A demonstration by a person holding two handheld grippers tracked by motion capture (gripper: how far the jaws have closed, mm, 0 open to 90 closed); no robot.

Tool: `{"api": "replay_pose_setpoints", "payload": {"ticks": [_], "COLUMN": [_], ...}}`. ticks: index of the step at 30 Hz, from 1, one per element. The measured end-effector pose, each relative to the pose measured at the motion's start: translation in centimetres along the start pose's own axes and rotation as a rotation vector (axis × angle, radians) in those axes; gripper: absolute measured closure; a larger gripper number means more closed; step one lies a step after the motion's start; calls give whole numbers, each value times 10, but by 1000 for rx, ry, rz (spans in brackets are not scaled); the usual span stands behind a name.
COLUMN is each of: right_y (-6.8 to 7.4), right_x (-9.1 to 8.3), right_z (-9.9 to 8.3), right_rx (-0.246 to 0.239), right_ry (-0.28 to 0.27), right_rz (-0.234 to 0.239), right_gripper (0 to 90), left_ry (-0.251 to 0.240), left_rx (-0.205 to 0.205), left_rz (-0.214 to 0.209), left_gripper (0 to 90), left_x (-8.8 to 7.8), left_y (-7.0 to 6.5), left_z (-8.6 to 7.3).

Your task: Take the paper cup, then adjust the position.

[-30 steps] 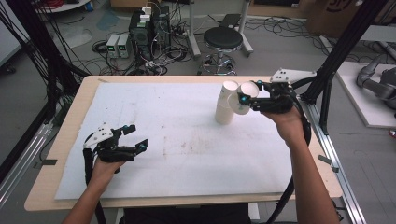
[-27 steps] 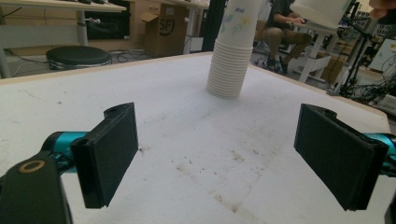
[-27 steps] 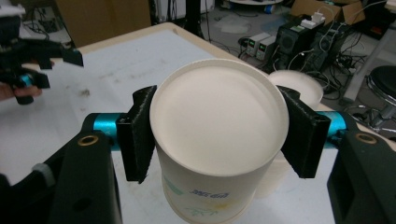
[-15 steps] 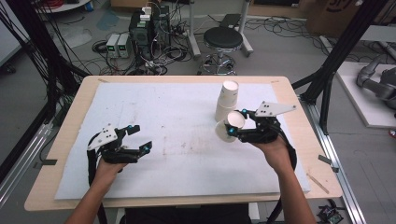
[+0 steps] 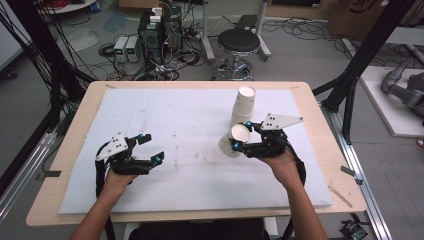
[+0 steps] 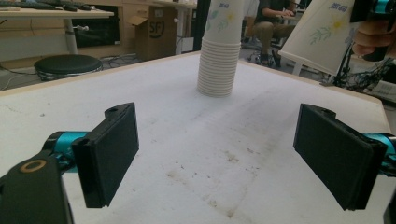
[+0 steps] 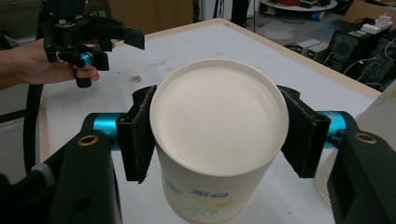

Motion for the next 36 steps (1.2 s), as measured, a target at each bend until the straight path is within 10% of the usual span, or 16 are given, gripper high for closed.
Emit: {"api": "replay_pose_setpoints", "payload": {"ticks": [11,36], "right_y": [6,41], "right_x": [3,41], "right_z": [8,11], "right_rx": [-15,-46], "right_ry": [-1,37], "right_rz": [37,176], "right_gripper": [360,359], "left_ry": [0,103], "left_rx": [8,110], "left_rz": [-29,-266], "left_gripper": [141,144], "left_x": [6,58], "left_y": [-3,-33], "left_z": [2,20]}}
Point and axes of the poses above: each handheld gripper's, and its own axes: x roughly forward along the jaws, z roughly out of its top, y roughly to its left, the point moved 2 cm from there along x, roughly forward along the jaws, and after that the axes turned 12 degrees about -z, right-handed, at the moved point
